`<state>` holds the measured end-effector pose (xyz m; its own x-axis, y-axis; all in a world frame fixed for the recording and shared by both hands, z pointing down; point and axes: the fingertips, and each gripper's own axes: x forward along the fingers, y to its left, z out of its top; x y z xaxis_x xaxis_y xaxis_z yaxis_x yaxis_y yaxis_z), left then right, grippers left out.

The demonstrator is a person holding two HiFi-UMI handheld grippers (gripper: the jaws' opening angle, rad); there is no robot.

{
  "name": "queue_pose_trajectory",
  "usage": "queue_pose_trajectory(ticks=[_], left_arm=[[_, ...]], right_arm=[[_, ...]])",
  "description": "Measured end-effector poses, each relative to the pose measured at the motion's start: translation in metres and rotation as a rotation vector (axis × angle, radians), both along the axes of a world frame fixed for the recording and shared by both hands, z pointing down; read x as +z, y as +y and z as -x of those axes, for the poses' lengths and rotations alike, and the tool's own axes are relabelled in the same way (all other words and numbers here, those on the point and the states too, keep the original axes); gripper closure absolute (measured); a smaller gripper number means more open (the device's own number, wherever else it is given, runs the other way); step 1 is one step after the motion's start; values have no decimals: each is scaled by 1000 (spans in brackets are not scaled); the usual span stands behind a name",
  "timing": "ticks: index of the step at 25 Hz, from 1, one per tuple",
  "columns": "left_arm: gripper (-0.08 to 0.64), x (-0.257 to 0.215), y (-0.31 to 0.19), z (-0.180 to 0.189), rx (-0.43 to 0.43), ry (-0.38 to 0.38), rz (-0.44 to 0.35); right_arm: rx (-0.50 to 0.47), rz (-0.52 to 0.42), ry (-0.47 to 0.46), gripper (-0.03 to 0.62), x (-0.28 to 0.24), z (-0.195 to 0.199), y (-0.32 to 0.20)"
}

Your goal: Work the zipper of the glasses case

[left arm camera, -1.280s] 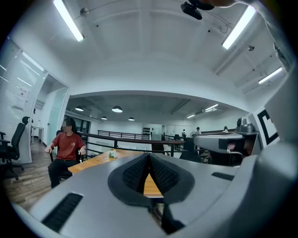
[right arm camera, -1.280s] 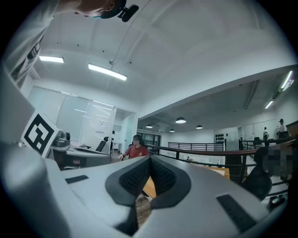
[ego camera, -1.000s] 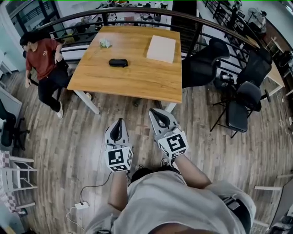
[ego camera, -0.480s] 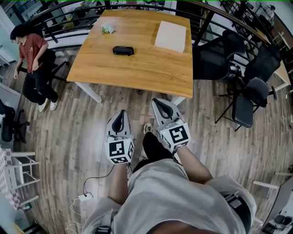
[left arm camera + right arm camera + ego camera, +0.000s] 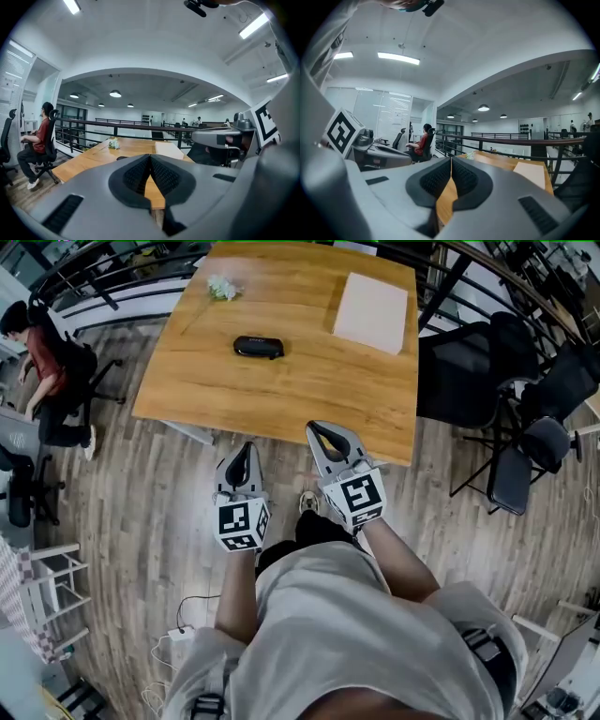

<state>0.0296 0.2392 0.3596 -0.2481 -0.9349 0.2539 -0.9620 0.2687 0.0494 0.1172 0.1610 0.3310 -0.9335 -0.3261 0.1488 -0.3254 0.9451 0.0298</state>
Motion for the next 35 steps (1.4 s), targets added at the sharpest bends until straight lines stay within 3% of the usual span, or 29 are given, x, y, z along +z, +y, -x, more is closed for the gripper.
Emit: queue_pose_trajectory(ticks=[8,14,22,31,32,34,35], left_arm=[[535,40,-48,45,-27,23,61],[535,67,-76,83,-21,46,102],[535,106,-109,139,14,90,156],[535,161,-149,200,63,150,235],[535,165,-154,206,70,154,242],[535,172,-162,218,87,156,258],[535,175,-165,224,95,155,266]], right_arm=[[-36,-3,95,566,37,49,-48],[-70,-57,192,565,69,93,-67],[-81,-158,328,565,106,158,-98],[-124,-382,600,559,172,224,-138],[-130,-393,625,533,178,231,-142],[-142,-421,681,406,190,243,-148],[-146,-444,709,388,196,248,-151]])
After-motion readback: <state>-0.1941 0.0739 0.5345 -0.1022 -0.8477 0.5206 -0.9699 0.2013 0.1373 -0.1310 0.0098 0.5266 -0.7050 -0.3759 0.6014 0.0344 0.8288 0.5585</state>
